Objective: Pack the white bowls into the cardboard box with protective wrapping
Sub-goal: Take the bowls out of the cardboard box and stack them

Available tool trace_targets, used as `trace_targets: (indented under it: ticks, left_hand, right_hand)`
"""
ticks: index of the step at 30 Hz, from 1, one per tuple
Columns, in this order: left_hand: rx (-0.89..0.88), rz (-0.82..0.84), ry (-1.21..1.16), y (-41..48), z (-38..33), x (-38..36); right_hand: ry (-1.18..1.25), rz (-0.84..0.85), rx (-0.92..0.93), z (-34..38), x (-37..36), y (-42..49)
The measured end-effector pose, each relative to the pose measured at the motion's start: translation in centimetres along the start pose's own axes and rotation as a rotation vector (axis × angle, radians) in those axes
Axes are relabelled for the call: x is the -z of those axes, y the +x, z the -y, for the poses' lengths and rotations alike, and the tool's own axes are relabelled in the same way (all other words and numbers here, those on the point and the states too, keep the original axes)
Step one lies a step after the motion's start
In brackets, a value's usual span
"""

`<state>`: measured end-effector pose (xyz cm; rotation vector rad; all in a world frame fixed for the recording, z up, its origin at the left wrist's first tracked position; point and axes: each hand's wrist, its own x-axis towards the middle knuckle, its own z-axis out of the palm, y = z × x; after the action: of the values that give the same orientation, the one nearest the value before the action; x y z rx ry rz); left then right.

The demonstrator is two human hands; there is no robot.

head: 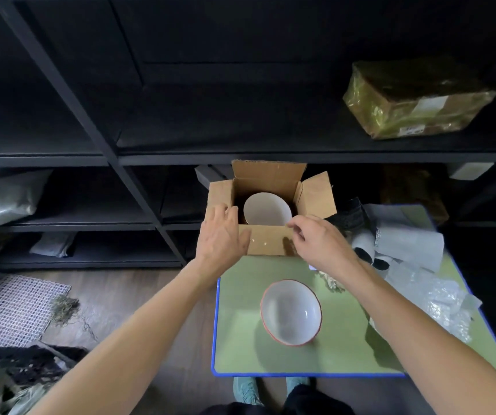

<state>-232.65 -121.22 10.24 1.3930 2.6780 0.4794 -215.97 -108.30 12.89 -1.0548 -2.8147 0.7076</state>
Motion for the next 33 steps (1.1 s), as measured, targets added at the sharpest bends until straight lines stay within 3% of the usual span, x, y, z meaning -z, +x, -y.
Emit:
trace_targets:
  ticks: [5,17,25,33]
  left_hand:
    - [0.077,0.049,-0.046,2.0,-0.3,-0.7]
    - [0.176,0.019,-0.058,2.5,-1.2,-2.0]
    - [0.152,0.03,-0.046,3.7,-0.4,-2.1]
    - [0.135,0.017,-0.094,3.7,0.0,-2.6]
  right_hand:
    - [-0.102,0.018,-0.022,0.6,-0.5,4.7]
    - [-0.406,0.334,-0.14,1.5,-2.4,11.6]
    - [-0.459,0.301,-0.238,1.8,-3.5,12.8]
    - [-0.42,0.226,-0.185,1.3,-3.0,13.0]
